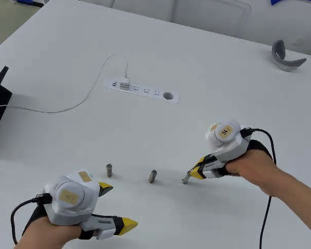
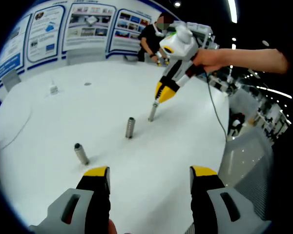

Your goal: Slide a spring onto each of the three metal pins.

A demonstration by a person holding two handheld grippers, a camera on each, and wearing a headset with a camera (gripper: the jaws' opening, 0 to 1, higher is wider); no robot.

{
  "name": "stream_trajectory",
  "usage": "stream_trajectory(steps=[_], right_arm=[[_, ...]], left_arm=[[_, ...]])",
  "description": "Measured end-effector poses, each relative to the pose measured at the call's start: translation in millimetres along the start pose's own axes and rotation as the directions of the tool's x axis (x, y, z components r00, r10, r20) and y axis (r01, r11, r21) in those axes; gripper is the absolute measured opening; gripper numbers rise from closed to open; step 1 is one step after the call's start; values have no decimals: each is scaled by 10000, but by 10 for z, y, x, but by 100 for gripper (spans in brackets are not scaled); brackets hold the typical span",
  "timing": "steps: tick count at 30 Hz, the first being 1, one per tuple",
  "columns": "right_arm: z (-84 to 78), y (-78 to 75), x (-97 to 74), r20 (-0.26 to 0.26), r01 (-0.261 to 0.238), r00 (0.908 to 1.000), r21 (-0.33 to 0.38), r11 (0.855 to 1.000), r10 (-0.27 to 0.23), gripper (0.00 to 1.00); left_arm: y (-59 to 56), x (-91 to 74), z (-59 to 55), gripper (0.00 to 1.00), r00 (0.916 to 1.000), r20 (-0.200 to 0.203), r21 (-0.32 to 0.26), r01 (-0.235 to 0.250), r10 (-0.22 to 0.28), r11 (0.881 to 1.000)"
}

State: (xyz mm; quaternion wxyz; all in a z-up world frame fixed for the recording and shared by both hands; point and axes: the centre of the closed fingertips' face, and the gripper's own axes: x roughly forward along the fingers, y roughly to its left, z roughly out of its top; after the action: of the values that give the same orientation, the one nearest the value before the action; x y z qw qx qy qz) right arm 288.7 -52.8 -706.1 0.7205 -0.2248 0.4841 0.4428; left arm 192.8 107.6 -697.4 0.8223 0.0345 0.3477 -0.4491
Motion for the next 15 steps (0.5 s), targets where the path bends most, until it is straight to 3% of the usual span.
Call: stream_trajectory(steps=[15], right_arm=[[-6,-3,111,-100,-11,9999,-115,9999,10,13]], left_arm=[[19,-11,-32,67,10000,-57,-35,-12,12,10000]])
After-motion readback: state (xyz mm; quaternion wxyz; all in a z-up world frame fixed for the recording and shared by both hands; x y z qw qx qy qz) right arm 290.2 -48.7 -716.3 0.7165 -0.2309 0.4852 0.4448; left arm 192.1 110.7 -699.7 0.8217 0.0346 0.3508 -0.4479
